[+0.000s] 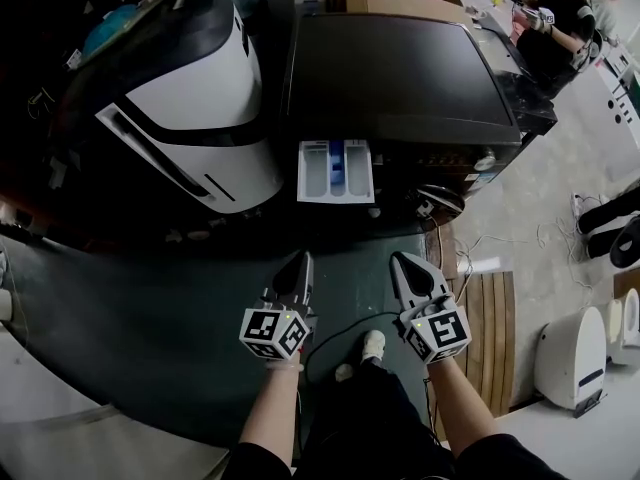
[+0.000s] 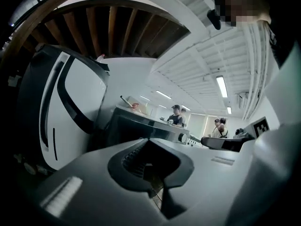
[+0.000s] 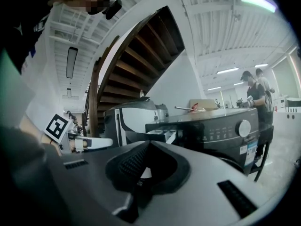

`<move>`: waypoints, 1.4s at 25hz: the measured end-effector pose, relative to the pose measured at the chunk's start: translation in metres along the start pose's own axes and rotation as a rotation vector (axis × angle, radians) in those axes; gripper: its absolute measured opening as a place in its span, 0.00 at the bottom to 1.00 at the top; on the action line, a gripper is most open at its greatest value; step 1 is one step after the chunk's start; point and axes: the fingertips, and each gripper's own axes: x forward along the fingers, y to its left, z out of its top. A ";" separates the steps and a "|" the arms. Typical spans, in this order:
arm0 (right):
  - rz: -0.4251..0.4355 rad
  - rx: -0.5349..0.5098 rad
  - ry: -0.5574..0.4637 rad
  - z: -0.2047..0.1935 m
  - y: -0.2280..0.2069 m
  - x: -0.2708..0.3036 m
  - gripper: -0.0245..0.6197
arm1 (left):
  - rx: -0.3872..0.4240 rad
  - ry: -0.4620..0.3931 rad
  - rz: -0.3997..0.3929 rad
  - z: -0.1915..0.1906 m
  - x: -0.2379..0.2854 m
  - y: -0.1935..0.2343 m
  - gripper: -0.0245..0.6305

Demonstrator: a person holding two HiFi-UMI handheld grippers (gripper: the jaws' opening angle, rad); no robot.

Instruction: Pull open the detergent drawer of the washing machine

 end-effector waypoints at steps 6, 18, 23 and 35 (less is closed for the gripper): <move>0.002 -0.017 -0.006 0.016 0.003 -0.010 0.06 | 0.031 -0.013 0.027 0.019 -0.012 -0.004 0.05; 0.012 -0.054 -0.020 0.049 0.006 -0.033 0.06 | 0.109 -0.045 0.052 0.060 -0.034 -0.024 0.05; 0.015 -0.060 -0.025 0.061 0.009 -0.040 0.06 | 0.128 -0.051 0.064 0.073 -0.042 -0.030 0.05; 0.024 -0.064 -0.031 0.078 0.012 -0.051 0.06 | 0.179 -0.058 0.083 0.094 -0.057 -0.038 0.05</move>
